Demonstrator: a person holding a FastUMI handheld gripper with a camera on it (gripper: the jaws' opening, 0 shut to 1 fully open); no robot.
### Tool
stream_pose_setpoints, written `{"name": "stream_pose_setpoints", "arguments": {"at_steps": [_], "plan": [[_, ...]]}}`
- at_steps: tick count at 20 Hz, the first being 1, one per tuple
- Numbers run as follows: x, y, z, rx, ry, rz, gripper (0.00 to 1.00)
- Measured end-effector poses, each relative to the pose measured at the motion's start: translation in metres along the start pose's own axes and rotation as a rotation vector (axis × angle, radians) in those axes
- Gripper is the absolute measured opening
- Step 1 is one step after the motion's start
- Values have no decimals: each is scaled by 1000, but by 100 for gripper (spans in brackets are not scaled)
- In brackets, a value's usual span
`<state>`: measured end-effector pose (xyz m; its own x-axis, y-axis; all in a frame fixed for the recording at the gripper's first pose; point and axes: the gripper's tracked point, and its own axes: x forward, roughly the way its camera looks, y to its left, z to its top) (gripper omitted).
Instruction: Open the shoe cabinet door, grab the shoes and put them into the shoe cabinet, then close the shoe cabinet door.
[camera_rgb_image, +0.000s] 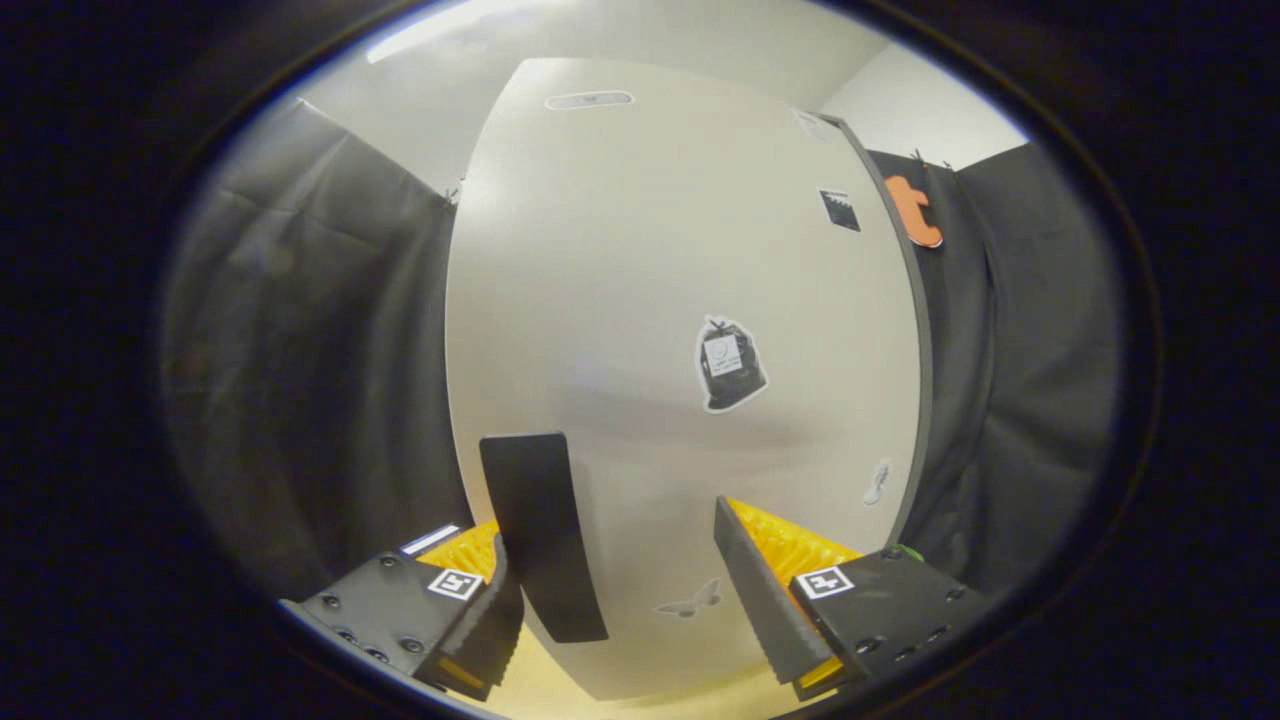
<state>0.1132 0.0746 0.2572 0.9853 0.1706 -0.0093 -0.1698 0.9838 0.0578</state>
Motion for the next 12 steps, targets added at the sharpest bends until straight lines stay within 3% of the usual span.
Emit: {"name": "stream_pose_setpoints", "arguments": {"at_steps": [12], "plan": [[45,14,2,-30,-34,-36,97]]}}
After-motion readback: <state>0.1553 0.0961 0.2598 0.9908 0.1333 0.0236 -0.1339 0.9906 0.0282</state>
